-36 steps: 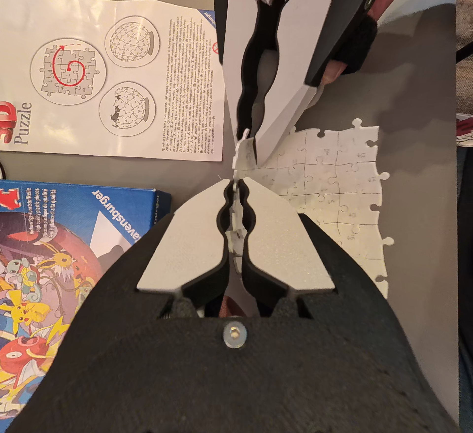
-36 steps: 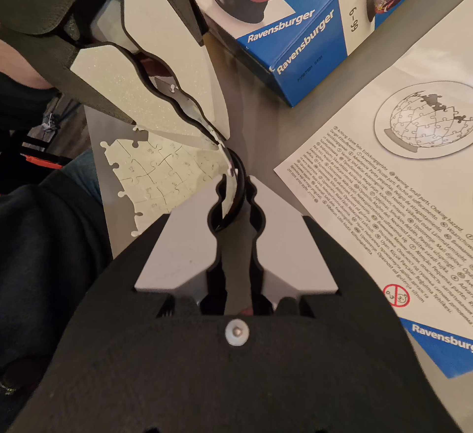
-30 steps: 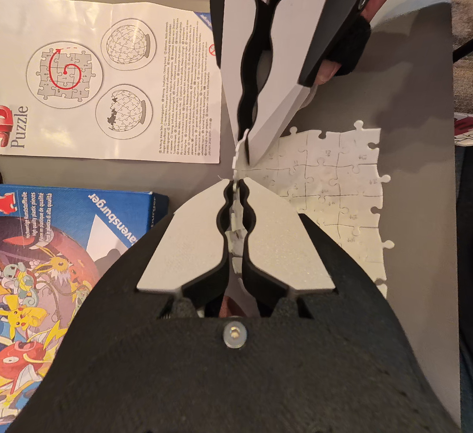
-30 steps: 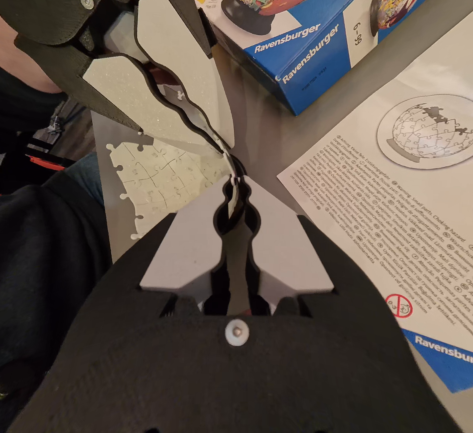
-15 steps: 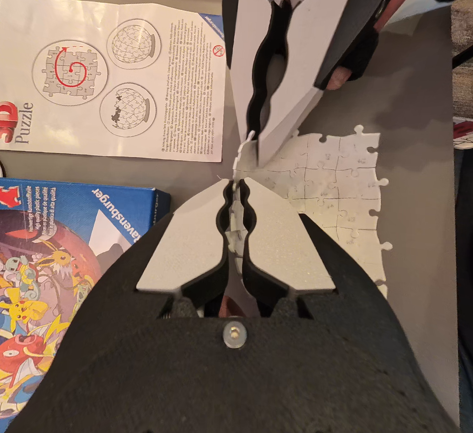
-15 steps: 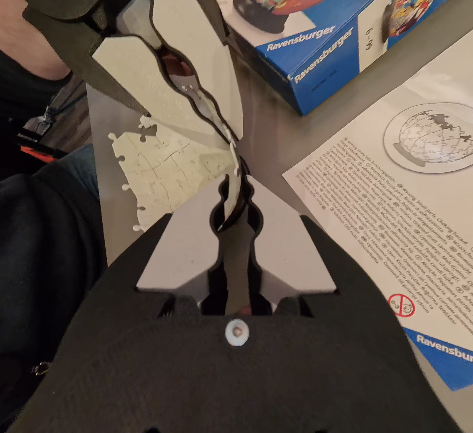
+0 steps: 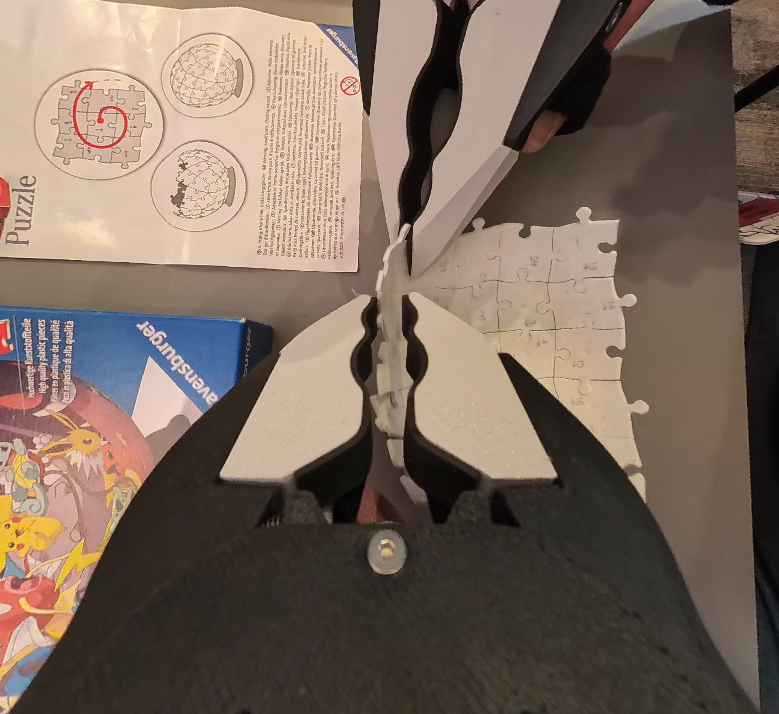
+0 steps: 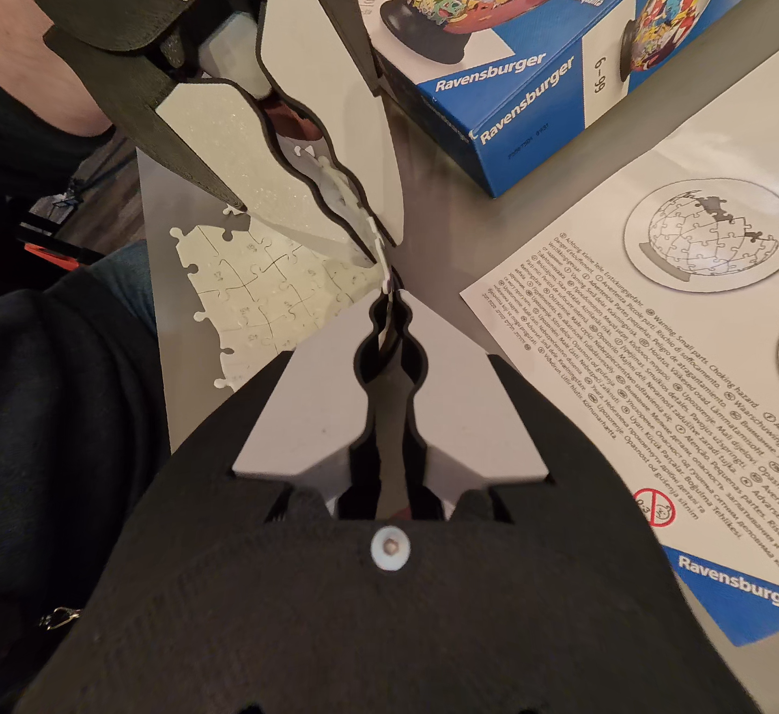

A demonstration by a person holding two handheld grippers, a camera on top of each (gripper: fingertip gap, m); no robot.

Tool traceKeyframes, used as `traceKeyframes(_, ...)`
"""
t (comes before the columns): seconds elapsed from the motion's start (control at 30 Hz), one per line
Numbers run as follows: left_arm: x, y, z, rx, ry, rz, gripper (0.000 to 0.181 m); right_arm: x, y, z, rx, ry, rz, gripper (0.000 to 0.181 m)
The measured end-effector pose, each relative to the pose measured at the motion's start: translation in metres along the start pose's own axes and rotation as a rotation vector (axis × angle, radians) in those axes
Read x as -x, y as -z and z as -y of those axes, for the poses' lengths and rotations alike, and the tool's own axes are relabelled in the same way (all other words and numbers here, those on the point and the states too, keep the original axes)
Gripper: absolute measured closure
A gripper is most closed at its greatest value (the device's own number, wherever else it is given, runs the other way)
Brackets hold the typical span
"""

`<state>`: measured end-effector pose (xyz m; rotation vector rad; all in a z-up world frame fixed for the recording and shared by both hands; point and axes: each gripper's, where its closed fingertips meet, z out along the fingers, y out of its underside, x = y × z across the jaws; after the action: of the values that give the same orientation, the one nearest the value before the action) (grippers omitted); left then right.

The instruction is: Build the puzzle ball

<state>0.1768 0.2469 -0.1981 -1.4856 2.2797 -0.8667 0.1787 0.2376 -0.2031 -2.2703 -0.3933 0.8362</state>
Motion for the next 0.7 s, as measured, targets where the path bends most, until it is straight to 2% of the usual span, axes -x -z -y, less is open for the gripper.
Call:
traceKeyframes(0.2,0.002,-0.002,0.0,0.006,0.002,-0.012,0.175,-0.001,0.0,0.0,-0.004,-0.009,0.001,0.18)
traceKeyframes(0.37,0.006,0.002,-0.002,-0.001,0.04,0.006,0.171,-0.005,0.014,0.004,-0.039,-0.057,-0.001,0.163)
traceKeyframes(0.57,0.006,0.008,-0.004,-0.007,0.05,0.032,0.166,-0.002,0.029,-0.003,-0.011,-0.049,-0.047,0.164)
traceKeyframes(0.7,0.011,0.026,-0.005,-0.034,0.07,0.066,0.164,0.005,0.036,-0.011,-0.006,-0.052,-0.064,0.165)
